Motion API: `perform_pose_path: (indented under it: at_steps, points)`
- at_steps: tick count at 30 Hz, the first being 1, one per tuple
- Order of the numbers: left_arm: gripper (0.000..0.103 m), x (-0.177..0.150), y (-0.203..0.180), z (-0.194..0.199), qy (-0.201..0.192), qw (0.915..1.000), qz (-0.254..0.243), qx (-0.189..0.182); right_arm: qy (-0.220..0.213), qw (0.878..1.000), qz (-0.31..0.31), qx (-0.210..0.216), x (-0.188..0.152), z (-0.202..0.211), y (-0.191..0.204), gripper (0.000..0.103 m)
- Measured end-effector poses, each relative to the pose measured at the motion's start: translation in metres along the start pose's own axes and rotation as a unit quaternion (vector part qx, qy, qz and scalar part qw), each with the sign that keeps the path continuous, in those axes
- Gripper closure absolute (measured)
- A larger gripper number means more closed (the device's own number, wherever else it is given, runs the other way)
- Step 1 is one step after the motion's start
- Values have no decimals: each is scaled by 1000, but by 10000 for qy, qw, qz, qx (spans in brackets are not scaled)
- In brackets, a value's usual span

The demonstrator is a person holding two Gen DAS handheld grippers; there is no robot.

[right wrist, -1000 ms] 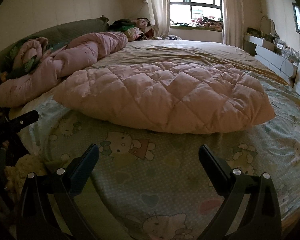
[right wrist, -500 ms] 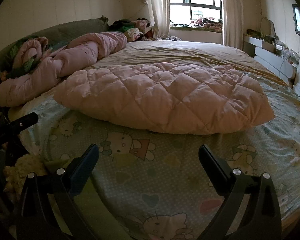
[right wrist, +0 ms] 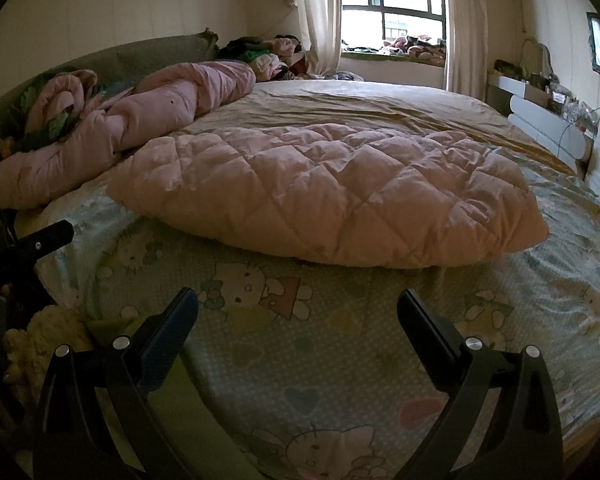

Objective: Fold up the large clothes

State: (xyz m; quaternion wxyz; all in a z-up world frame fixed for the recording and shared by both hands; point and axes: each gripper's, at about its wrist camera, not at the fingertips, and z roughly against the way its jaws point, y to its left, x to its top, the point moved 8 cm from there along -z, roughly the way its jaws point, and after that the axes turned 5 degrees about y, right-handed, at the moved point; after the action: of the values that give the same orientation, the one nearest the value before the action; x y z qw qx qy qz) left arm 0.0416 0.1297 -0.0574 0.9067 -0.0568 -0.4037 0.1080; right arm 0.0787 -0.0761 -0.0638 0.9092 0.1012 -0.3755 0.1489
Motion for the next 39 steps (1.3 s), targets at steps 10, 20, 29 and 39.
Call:
perform_pose_path:
  at_steps: [10,20,29,39]
  points:
    - [9,1,1,0,17,10000,-31,-8,-13,10000,-20,-25,1,-1,-2,4]
    - [9,1,3,-1,56,10000,-56,60,14,10000,7,-70,2,-1,-3,4]
    - [9,-3,16,-4,138,9996,105,201,-47,9997,-67,-247,4,1,-16,4]
    - [9,24,94,-43,545,9939,736,621,-119,9660,-1921,-1728,-37,37,-187,4]
